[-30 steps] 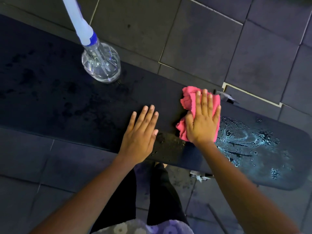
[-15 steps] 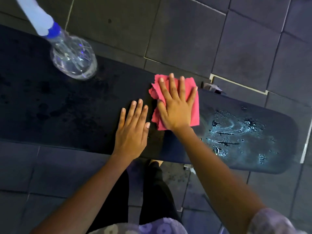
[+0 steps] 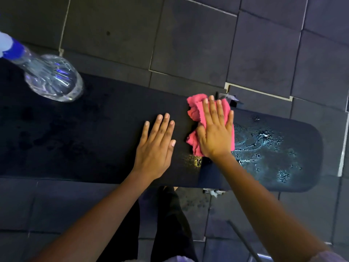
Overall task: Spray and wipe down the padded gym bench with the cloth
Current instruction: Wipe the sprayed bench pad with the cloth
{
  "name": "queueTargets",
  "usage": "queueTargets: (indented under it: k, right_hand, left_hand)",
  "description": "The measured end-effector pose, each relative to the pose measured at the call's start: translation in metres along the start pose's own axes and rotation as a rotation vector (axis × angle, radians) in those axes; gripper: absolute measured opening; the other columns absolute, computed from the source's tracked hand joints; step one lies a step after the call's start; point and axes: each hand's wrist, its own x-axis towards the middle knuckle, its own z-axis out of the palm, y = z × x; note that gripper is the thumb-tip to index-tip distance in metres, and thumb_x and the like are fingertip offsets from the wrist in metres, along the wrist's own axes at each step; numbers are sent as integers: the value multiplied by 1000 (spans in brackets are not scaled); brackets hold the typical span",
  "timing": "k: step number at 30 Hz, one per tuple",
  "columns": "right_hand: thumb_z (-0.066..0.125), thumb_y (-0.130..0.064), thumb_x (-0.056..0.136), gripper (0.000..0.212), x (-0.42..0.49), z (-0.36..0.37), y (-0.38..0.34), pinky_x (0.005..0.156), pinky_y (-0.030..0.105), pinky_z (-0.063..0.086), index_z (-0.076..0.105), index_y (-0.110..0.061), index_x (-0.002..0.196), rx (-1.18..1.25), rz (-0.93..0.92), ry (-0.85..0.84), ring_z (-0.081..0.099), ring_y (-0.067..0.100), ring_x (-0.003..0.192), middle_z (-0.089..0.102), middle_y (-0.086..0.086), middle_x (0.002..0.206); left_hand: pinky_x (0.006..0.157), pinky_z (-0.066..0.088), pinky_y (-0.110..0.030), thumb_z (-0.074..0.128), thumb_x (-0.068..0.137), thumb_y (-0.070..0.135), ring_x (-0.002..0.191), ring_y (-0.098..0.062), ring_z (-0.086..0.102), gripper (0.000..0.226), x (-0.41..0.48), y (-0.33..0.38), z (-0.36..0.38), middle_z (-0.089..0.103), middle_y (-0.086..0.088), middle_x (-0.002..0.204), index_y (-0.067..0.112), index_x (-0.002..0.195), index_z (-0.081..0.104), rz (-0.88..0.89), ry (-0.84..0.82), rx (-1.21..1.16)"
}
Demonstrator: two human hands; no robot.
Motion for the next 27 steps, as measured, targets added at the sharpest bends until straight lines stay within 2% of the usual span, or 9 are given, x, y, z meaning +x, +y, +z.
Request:
queueTargets:
  k: [4,8,9,11,14,16,21,27]
  right_hand:
    - [14,-38,89,71,-12,-3,41,123,49,4,15,-15,156,154,117,108,4,21,152,12,5,164]
    - [21,-31,92,64,-4,-10,40,125,39,6,31,-7,151,573,190,319,7,22,151,27,14,159]
    - [23,-30,92,63,0,-11,35,125,39,5,32,-7,151,608,193,330,6,24,151,28,14,159]
    - [22,-36,94,63,5,-11,21,124,46,4,28,-14,153,469,133,257,6,26,152,25,9,161]
    - [17,-48,97,61,4,0,9,118,61,-2,16,-29,156,100,52,93,3,25,152,13,-1,164]
    - [18,-50,99,60,3,5,10,116,65,-3,11,-32,156,3,39,60,2,27,152,8,-2,165]
    - [16,-46,97,62,0,2,36,120,58,6,13,-27,156,24,-20,60,4,24,152,11,-2,165]
    - [14,-42,92,67,-18,0,93,123,49,5,14,-21,156,94,206,91,5,21,152,11,2,165]
  left_hand:
    - [119,14,-50,27,101,31,147,-24,16,53,2,21,8,23,-10,158,7,148,31,30,-25,-9]
    - [119,15,-50,25,102,32,148,-23,16,52,0,32,16,22,-10,158,8,148,30,54,-30,0]
    - [119,14,-50,25,102,32,148,-23,16,53,1,34,17,22,-10,158,8,148,30,48,-28,0]
    - [120,11,-49,24,101,32,148,-23,15,53,2,34,18,22,-9,158,8,148,29,20,-26,-5]
    - [121,8,-46,22,101,33,148,-22,11,54,3,32,20,18,-8,159,9,150,26,-7,-47,19]
    - [121,8,-46,24,101,34,149,-22,8,55,2,30,23,15,-8,160,10,151,22,2,-57,62]
    - [120,10,-47,25,101,35,149,-23,8,57,1,30,25,14,-9,161,9,151,20,15,-55,99]
    - [120,11,-48,23,101,36,149,-23,6,58,1,31,24,11,-9,161,8,152,17,22,-75,119]
